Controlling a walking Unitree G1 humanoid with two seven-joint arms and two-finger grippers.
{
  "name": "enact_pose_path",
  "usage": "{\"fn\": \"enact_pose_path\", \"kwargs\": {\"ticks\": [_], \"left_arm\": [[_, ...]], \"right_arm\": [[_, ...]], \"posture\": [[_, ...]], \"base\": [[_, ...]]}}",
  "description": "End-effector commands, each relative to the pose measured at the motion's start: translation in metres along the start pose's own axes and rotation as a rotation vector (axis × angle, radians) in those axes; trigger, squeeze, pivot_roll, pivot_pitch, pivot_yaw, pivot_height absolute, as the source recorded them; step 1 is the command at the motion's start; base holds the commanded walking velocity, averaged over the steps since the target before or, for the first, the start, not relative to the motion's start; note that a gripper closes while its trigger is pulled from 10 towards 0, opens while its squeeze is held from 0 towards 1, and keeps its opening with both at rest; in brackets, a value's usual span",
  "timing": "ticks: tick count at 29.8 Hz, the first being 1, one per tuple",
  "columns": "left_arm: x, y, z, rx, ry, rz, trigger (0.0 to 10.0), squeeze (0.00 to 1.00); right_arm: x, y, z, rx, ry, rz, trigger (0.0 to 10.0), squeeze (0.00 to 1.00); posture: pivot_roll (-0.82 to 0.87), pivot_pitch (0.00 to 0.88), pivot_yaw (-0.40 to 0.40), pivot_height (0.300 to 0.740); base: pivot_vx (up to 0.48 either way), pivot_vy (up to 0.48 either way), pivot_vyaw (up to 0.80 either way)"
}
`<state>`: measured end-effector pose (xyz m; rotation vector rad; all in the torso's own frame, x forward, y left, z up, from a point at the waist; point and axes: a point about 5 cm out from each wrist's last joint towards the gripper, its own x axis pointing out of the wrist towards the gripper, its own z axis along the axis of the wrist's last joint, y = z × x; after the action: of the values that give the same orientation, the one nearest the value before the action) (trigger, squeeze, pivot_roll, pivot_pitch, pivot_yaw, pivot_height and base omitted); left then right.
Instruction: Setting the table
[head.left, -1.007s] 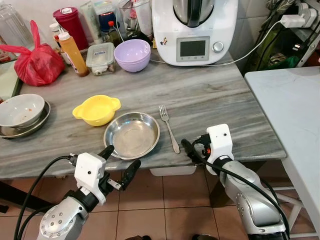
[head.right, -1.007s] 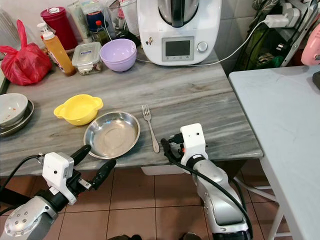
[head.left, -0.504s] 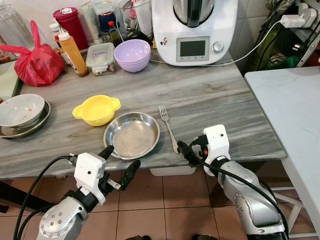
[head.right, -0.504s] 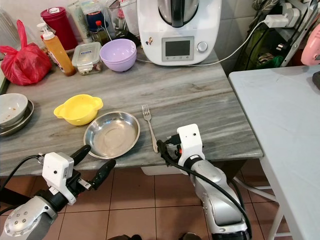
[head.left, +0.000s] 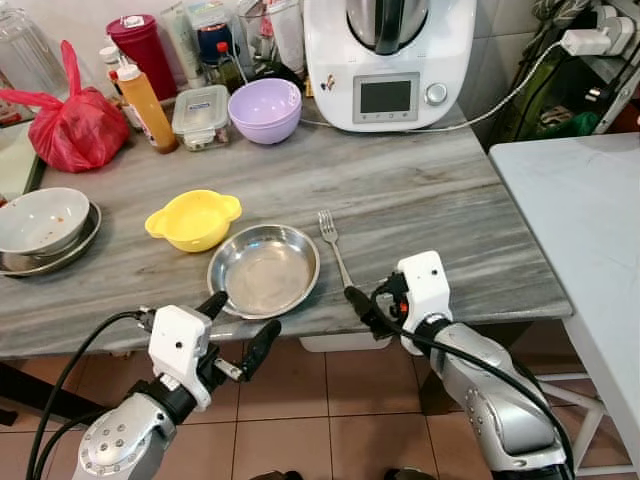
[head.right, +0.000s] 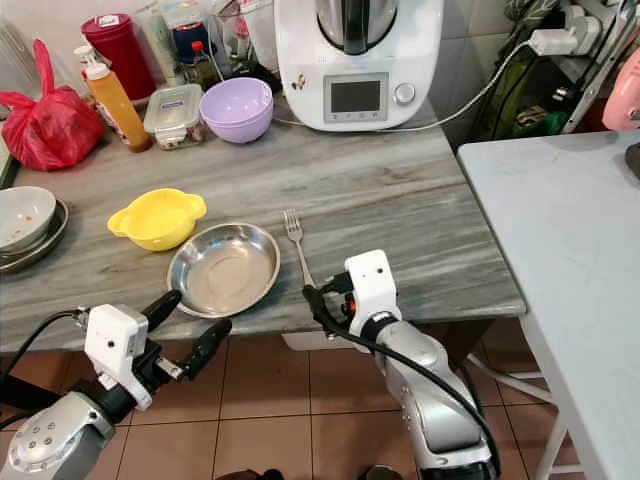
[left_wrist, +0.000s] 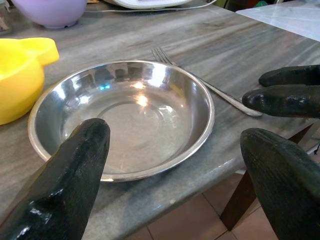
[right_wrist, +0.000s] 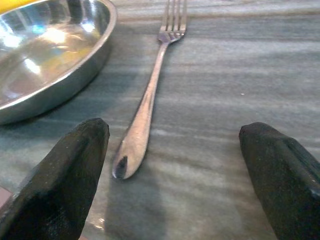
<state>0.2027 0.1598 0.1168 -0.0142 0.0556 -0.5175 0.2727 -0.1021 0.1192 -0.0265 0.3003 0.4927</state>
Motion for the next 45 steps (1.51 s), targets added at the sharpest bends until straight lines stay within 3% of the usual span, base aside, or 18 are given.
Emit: {"fn": "enact_pose_path", "kwargs": {"ticks": [1,22,37,45], "left_arm": [[-0.005,0.004,-0.003,0.008,0.020,0.009,10.0,0.00],[-0.004,0.003,-0.003,0.010,0.023,0.012,10.0,0.00],[-0.005,0.004,-0.004,0.012,0.031,0.014,10.0,0.00],[-0.006,0.004,-0.003,0.014,0.033,0.014,10.0,0.00]], "right_arm": [[0.002,0.008,-0.001,0.003,0.010,0.042,10.0,0.00],[0.005,0.015,0.003,-0.014,-0.015,0.127,10.0,0.00],[-0.005,0.009,-0.004,0.105,0.015,0.176,10.0,0.00],[-0.007,0.016,-0.003,0.130,0.011,0.246,10.0,0.00]], "posture": [[-0.05,0.130,0.117,0.740],[-0.05,0.124,0.115,0.740],[-0.05,0.124,0.115,0.740],[-0.05,0.129,0.118,0.740]], "base": [[0.000,0.000,0.00],[0.000,0.000,0.00],[0.000,0.000,0.00],[0.000,0.000,0.00]]}}
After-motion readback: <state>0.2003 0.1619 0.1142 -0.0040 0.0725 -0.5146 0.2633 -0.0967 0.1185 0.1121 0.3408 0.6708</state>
